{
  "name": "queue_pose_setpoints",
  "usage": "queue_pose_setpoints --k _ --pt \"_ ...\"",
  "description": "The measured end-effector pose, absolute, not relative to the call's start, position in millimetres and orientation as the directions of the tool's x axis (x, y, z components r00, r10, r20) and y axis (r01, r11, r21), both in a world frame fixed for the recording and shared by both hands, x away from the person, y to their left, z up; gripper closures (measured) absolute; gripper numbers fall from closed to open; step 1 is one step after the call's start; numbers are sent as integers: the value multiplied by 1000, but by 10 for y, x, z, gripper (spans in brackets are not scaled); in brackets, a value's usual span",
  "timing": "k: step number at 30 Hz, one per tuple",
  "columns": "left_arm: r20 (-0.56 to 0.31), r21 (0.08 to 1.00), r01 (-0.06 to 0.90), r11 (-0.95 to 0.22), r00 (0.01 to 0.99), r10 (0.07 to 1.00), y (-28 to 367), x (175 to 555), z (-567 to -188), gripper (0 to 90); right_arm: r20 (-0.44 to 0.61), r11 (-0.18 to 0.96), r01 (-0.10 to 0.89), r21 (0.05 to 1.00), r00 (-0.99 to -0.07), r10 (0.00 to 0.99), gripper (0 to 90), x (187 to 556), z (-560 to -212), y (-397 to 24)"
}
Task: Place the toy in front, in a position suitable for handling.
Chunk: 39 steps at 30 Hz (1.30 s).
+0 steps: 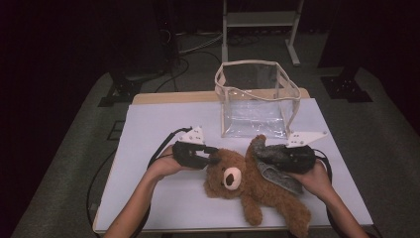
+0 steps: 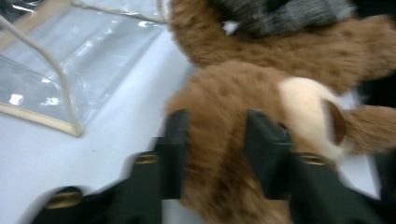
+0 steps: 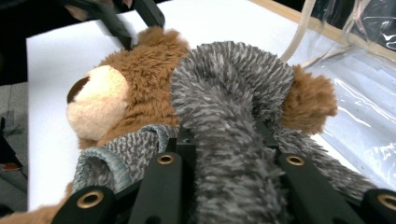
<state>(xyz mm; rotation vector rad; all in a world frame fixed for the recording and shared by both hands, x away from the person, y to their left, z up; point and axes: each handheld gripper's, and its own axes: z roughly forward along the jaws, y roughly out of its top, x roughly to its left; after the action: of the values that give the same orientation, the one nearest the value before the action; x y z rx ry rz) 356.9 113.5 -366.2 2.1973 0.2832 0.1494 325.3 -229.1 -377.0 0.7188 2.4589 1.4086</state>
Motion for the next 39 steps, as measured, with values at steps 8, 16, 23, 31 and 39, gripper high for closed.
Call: queue_pose_setpoints --k 8,16,23,31,39 --pt "-134 829 226 -511 968 211 1056 3530 -3768 215 52 434 301 849 -865 499 711 3027 -3848 -2317" --pt "-211 807 266 -527 964 162 792 3395 -3897 60 26 439 270 857 -873 486 716 2748 -3889 -2316" --pt "-219 786 259 -561 966 138 585 3423 -3955 4 4 446 254 858 -872 489 717 2634 -3901 -2304" --pt "-141 777 216 -591 975 171 582 3481 -3917 474 -7 444 248 861 -867 497 714 2668 -3885 -2299" --pt "-52 784 177 -596 974 221 639 3584 -3782 530 7 444 266 856 -864 504 714 2955 -3773 -2278"
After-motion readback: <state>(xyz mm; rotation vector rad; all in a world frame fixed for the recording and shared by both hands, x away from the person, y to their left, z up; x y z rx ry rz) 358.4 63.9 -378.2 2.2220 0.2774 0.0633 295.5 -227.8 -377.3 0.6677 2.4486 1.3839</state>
